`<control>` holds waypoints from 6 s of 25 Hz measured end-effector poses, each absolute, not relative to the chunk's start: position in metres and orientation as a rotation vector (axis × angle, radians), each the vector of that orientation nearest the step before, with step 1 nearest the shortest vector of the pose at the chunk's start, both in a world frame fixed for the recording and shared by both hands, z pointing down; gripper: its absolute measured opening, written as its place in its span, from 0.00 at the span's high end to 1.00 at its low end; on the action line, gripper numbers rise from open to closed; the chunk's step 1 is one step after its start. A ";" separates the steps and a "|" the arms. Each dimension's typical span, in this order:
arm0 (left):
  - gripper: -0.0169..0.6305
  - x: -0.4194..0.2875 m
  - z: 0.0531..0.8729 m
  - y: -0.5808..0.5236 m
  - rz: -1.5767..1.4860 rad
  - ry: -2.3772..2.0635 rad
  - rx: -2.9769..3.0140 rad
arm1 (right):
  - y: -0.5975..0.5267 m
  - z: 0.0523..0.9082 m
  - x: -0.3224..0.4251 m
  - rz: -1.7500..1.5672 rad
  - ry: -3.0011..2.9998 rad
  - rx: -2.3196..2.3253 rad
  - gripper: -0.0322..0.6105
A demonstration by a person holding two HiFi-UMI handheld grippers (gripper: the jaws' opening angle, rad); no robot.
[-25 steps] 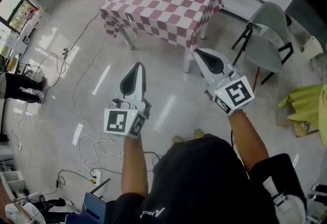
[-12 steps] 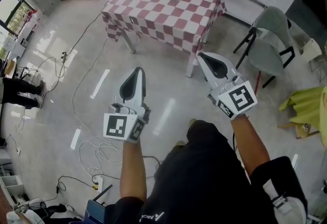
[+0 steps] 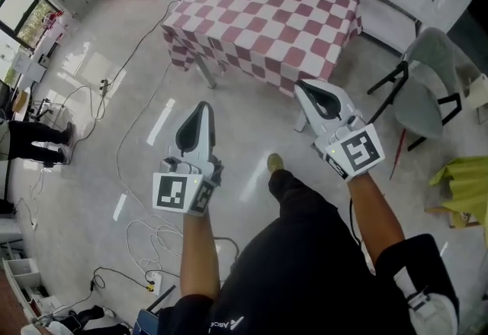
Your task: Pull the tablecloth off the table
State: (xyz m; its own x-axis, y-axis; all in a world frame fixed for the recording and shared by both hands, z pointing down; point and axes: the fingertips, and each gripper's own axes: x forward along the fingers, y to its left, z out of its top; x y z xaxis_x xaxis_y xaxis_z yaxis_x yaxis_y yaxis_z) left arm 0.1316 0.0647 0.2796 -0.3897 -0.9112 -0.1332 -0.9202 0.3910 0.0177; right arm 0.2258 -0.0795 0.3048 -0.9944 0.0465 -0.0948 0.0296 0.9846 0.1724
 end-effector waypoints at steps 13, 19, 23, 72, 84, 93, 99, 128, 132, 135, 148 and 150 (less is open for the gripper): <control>0.96 -0.050 0.300 0.014 0.056 2.548 -1.663 | -0.136 0.328 0.061 0.253 3.040 0.001 0.95; 0.96 -0.112 0.297 -0.049 0.014 2.521 -1.721 | -0.186 0.325 0.006 0.238 3.040 -0.074 0.95; 0.96 -0.148 0.302 -0.086 -0.013 2.489 -1.779 | -0.216 0.332 -0.021 0.212 3.053 -0.162 0.95; 0.59 -0.415 0.579 -0.323 -1.040 2.396 -2.641 | -0.399 0.592 -0.112 -0.762 3.261 -1.805 0.47; 0.66 -0.412 0.592 -0.325 -1.205 2.361 -2.649 | -0.398 0.600 -0.117 -0.856 3.254 -1.821 0.54; 0.84 -0.407 0.594 -0.332 -1.215 2.297 -2.666 | -0.396 0.602 -0.138 -0.804 3.301 -1.800 0.82; 0.93 -0.400 0.594 -0.332 -1.220 2.253 -2.658 | -0.393 0.602 -0.145 -0.819 3.306 -1.804 0.94; 0.96 -0.378 0.525 -0.258 -0.515 2.063 -2.962 | -0.282 0.541 -0.194 -0.860 3.186 -1.386 0.94; 0.96 -0.377 0.509 -0.237 -0.386 2.002 -2.992 | -0.258 0.530 -0.198 -0.864 3.149 -1.339 0.94; 0.96 -0.374 0.497 -0.219 -0.302 1.973 -2.996 | -0.239 0.522 -0.196 -0.877 3.129 -1.276 0.94; 0.96 -0.337 0.445 -0.102 -0.034 2.041 -2.811 | -0.134 0.463 -0.141 -0.704 3.051 -1.008 0.94; 0.96 -0.317 0.440 -0.064 0.001 2.035 -2.771 | -0.102 0.461 -0.122 -0.659 3.042 -0.975 0.94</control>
State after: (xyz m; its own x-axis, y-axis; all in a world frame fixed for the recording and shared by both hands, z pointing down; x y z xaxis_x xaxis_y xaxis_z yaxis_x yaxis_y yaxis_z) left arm -0.3172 -0.0642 0.4399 0.3146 -0.9334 0.1726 -0.9332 -0.2708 0.2363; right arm -0.1223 -0.1021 0.4609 -0.8149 -0.5310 0.2324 -0.5796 0.7407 -0.3398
